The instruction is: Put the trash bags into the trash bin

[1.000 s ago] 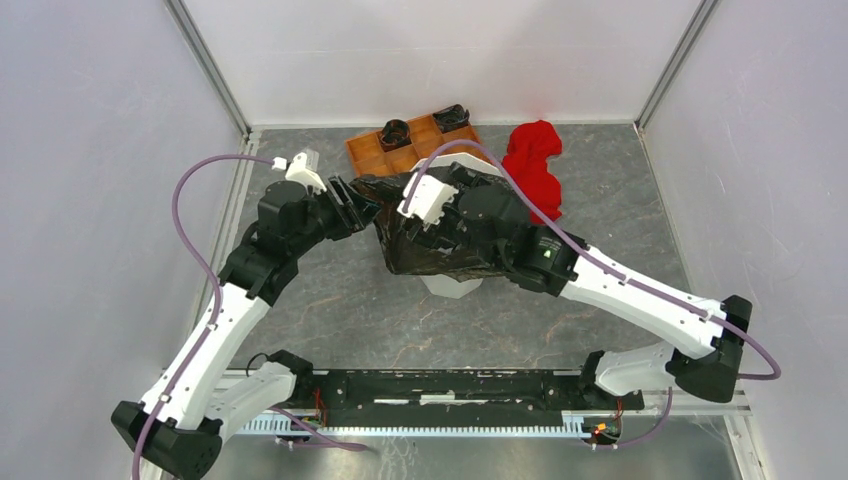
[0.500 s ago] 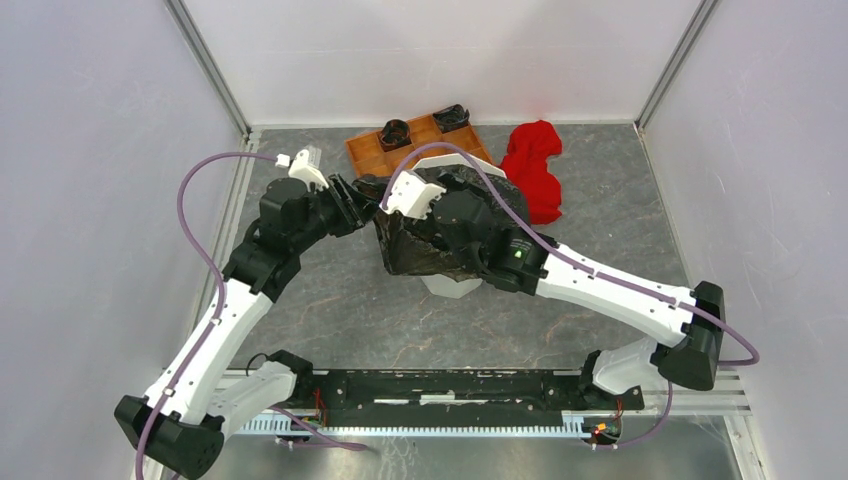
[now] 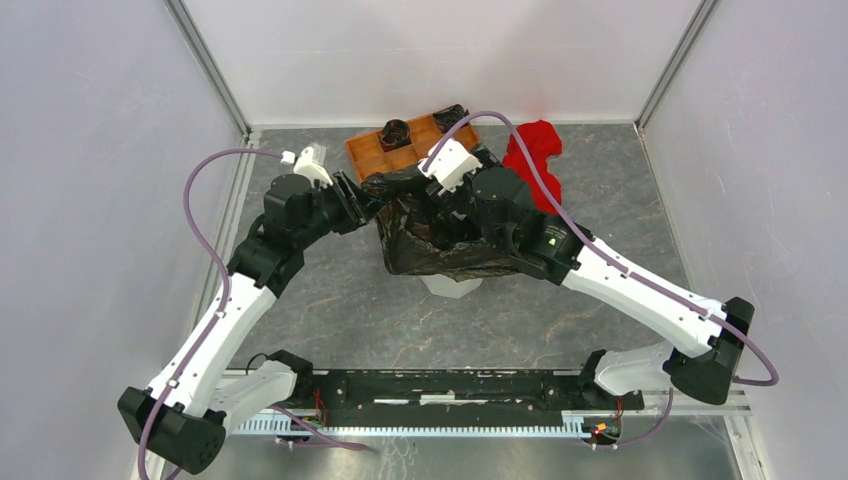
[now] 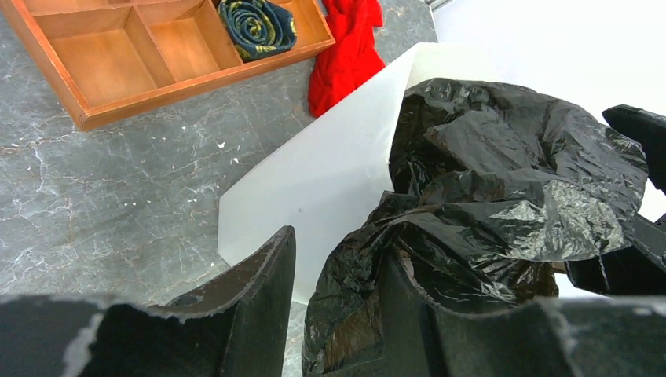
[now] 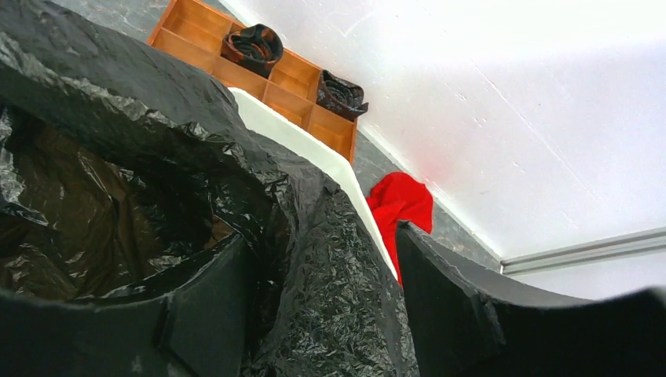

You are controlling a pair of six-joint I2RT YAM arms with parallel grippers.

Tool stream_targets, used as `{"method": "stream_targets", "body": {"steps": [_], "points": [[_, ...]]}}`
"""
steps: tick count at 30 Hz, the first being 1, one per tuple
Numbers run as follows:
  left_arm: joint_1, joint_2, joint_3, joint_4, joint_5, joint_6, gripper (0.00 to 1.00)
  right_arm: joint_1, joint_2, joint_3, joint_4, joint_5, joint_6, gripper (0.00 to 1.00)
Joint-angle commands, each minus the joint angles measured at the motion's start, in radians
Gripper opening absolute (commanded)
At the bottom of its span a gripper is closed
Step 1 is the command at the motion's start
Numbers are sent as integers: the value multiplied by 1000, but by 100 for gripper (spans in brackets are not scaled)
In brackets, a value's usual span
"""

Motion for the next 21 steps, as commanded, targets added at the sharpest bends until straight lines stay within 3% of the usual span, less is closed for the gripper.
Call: {"method": "stream_targets", "body": {"steps": [1, 4, 6, 9, 10, 14, 21], "points": [[7, 14, 48, 37, 26, -2, 50, -18, -27, 52, 33, -33, 35, 70], [7, 24, 60, 40, 33, -1, 50, -28, -31, 55, 31, -57, 42, 62], [7, 26, 75, 36, 33, 5, 50, -42, -36, 55, 30, -86, 52, 49], [7, 24, 88, 25, 23, 22, 46, -99, -34, 67, 10, -169, 89, 19], [8, 24, 91, 20, 17, 28, 45, -124, -33, 75, 0, -211, 103, 14], [7, 35, 101, 21, 17, 36, 36, -267, 54, 210, -164, -522, 147, 5], [9, 110, 160, 17, 35, 53, 35, -505, 174, 315, -238, -939, 276, 6]]}}
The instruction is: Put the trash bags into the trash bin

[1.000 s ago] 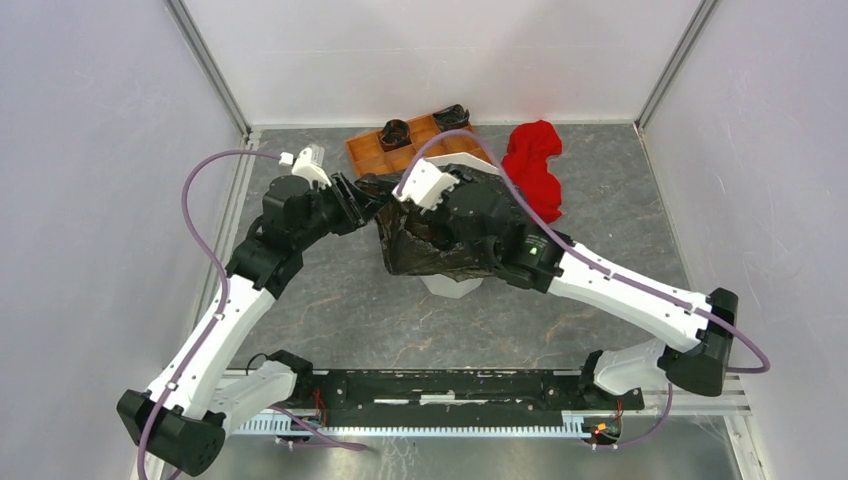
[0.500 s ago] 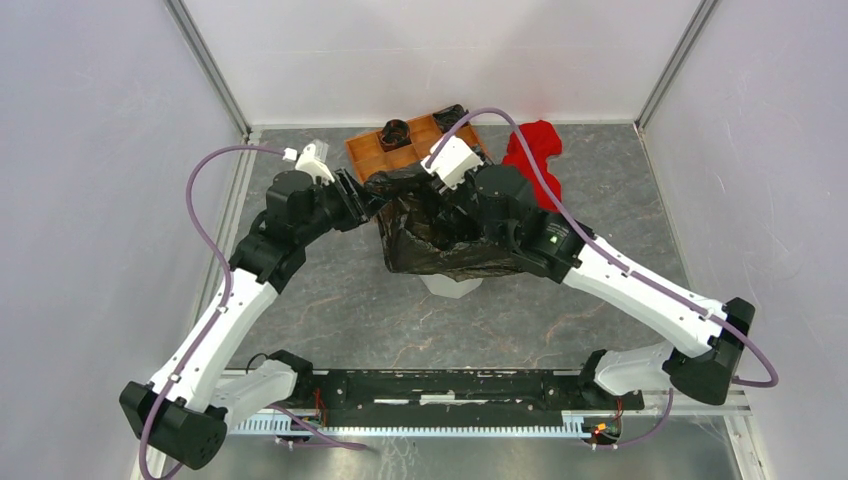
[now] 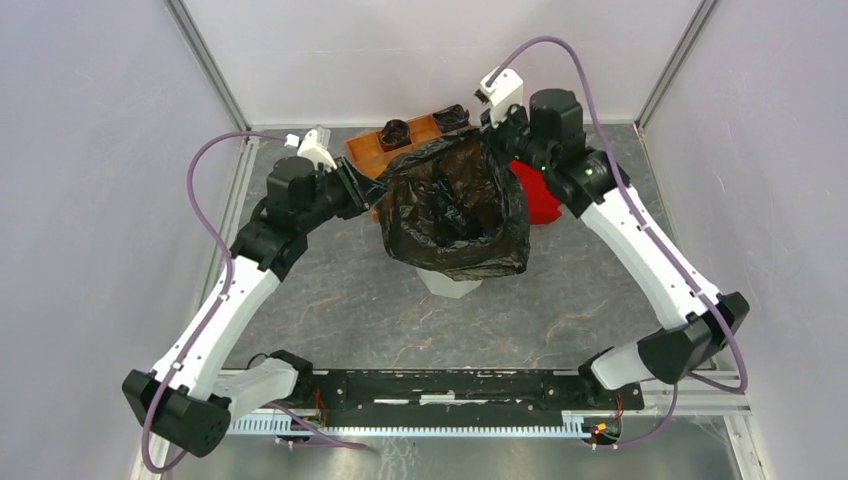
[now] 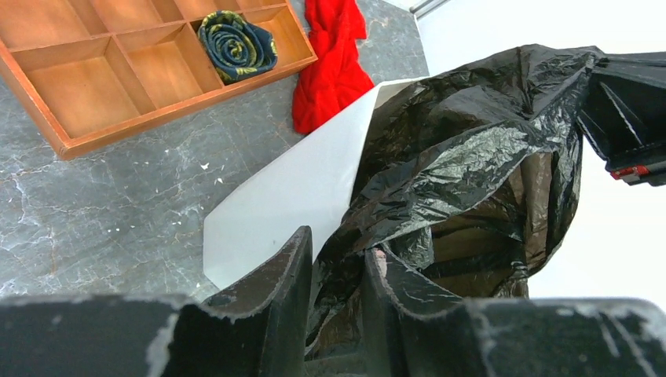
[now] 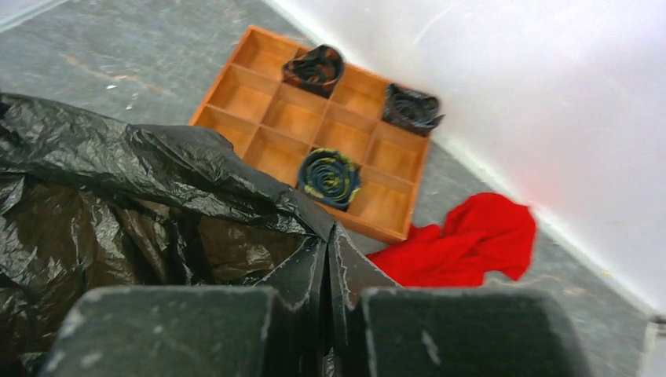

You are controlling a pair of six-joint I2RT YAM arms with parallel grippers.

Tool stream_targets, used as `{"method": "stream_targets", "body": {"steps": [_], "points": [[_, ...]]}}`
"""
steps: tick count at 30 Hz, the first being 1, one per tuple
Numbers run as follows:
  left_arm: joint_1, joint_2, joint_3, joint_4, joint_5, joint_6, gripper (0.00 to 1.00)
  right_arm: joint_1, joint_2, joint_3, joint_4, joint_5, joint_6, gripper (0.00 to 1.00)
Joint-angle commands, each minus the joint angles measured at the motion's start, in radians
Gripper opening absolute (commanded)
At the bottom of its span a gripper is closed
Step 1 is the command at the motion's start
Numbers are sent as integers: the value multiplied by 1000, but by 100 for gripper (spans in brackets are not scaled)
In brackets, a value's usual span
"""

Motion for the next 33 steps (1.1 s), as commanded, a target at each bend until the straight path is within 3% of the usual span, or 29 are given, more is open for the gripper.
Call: {"method": "stream_targets", "body": {"steps": [1, 8, 14, 18, 20, 23, 25, 28, 33], "points": [[8, 40, 63, 21, 16, 52, 34, -122, 69, 64, -64, -356, 121, 6], [15, 117, 115, 25, 24, 62, 34, -269, 161, 99, -54, -606, 203, 11], [29, 163, 134, 41, 34, 59, 42, -311, 182, 78, -36, -658, 216, 34], [52, 167, 126, 55, 35, 50, 42, -327, 174, 37, 13, -658, 258, 42], [66, 170, 117, 72, 40, 41, 38, -330, 183, 39, 19, -662, 262, 42], [78, 194, 111, 96, 70, 25, 24, -333, 202, 32, 27, -651, 265, 40], [81, 213, 111, 102, 77, 18, 15, -333, 213, 30, 28, -633, 265, 33], [84, 238, 102, 113, 81, 9, 3, -337, 229, 20, 32, -628, 266, 33], [84, 268, 69, 116, 75, -2, 2, -341, 234, -20, 42, -614, 265, 36]]}}
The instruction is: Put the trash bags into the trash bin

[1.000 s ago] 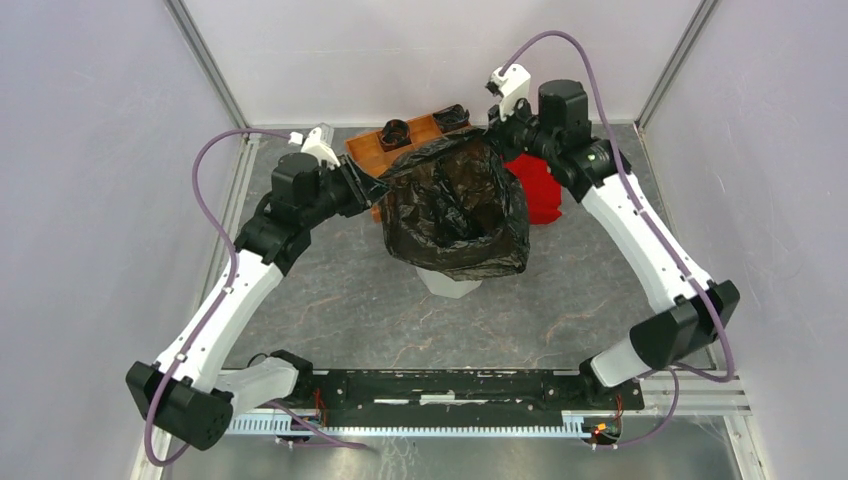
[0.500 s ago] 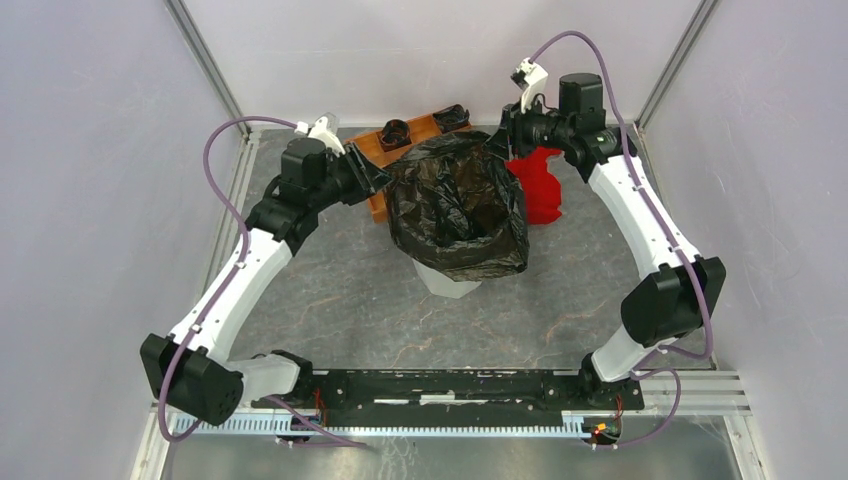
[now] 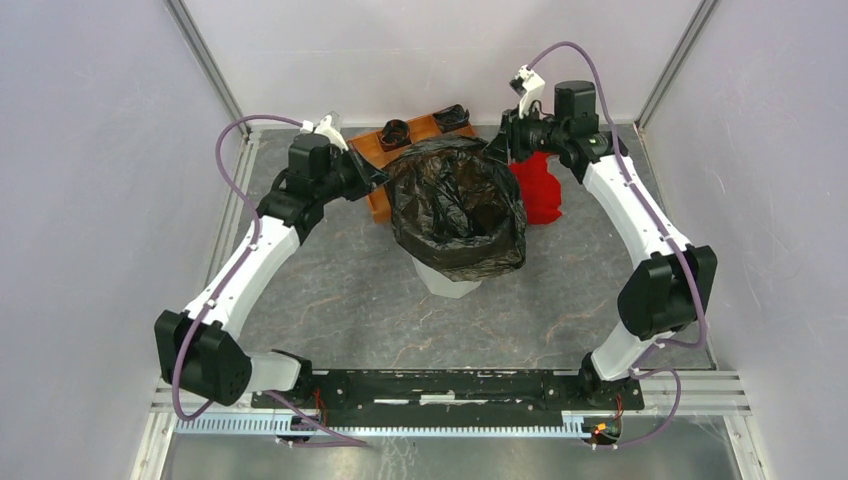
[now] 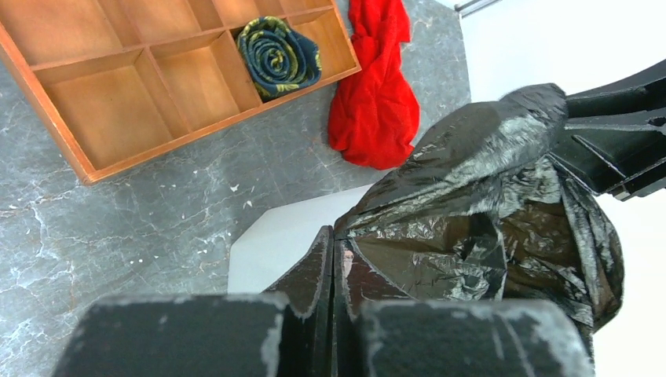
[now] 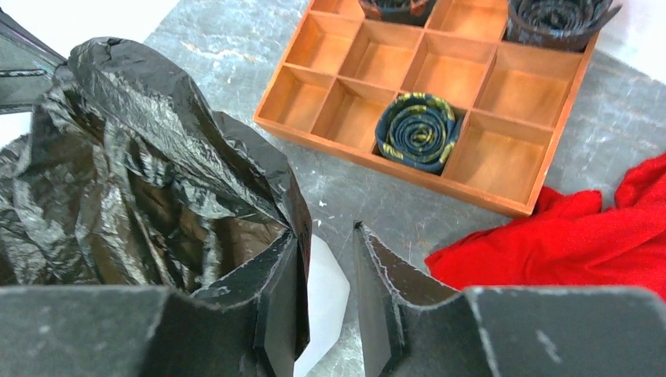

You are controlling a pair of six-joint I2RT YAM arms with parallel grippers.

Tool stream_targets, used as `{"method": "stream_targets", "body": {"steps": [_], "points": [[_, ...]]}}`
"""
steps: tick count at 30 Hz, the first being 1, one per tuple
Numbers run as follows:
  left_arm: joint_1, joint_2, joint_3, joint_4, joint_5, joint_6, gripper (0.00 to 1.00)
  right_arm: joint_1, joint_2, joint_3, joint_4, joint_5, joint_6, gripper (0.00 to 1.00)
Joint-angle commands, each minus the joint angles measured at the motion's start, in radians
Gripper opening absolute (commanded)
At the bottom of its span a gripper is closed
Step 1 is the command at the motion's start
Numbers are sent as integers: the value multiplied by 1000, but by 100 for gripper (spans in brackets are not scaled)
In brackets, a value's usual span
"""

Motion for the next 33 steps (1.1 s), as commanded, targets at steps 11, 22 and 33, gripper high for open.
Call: {"method": "stream_targets", "body": {"steps": [11, 22, 33], "points": [[6, -14, -120, 34, 1, -11, 2, -7, -22, -127, 10, 92, -8, 48], [6, -62, -188, 37, 56, -31, 2, 6, -238, -57, -191, 469, 6, 83], [5, -86, -198, 42, 73, -33, 2, 6, -453, -111, -223, 366, -3, 96]]}}
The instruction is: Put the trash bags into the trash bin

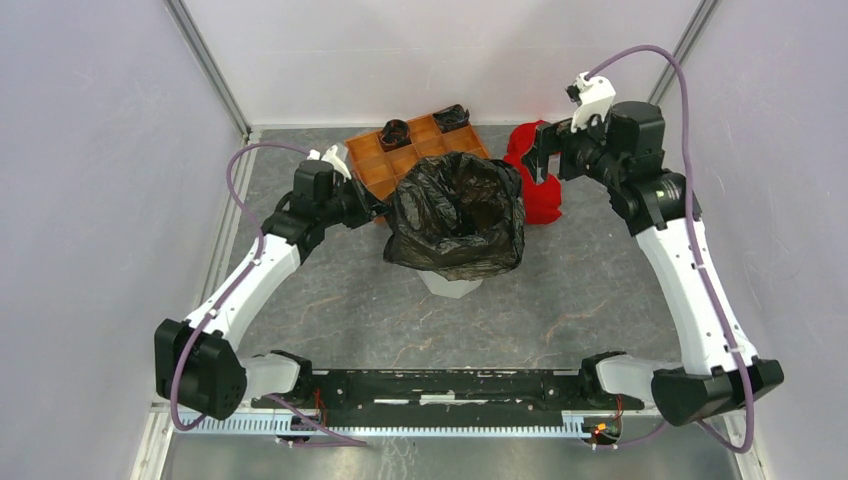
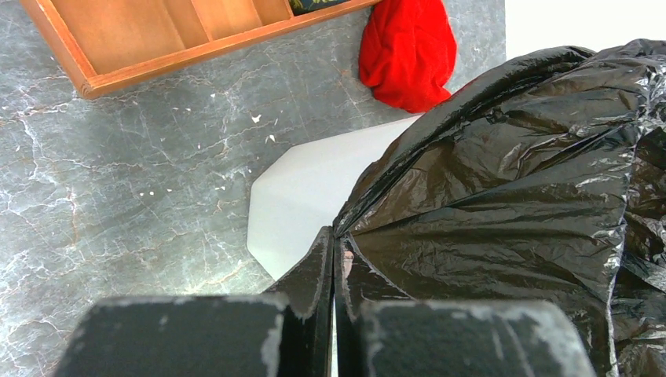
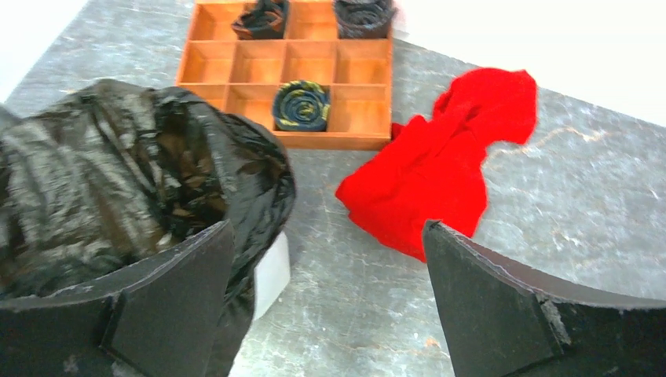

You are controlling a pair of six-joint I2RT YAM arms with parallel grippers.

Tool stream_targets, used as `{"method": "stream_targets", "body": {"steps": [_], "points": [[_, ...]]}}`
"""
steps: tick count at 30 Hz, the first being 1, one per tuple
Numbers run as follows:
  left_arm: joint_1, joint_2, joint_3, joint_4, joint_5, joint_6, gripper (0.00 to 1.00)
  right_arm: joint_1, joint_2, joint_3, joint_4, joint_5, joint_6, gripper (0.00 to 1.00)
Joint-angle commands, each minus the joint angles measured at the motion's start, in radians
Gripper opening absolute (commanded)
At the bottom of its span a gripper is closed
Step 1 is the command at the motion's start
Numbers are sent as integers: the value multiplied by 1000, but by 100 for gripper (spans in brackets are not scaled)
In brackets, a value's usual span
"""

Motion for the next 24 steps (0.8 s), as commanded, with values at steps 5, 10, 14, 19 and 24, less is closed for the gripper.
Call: {"method": "stream_targets", "body": {"steps": [5, 10, 14, 19, 24], "points": [[5, -34, -4, 29, 32, -27, 2, 1, -183, -176, 50, -329, 29, 88], [5, -27, -13, 53, 48, -42, 2, 1, -239, -283, 85, -304, 44, 71], [6, -31, -15, 49, 46, -42, 2, 1, -249, -330, 136, -282, 67, 57], [6, -48, -27, 49, 37, -46, 2, 1, -256, -400, 226, -267, 111, 36], [5, -55, -33, 40, 35, -45, 2, 1, -277, -459, 218, -45, 95, 14]]}}
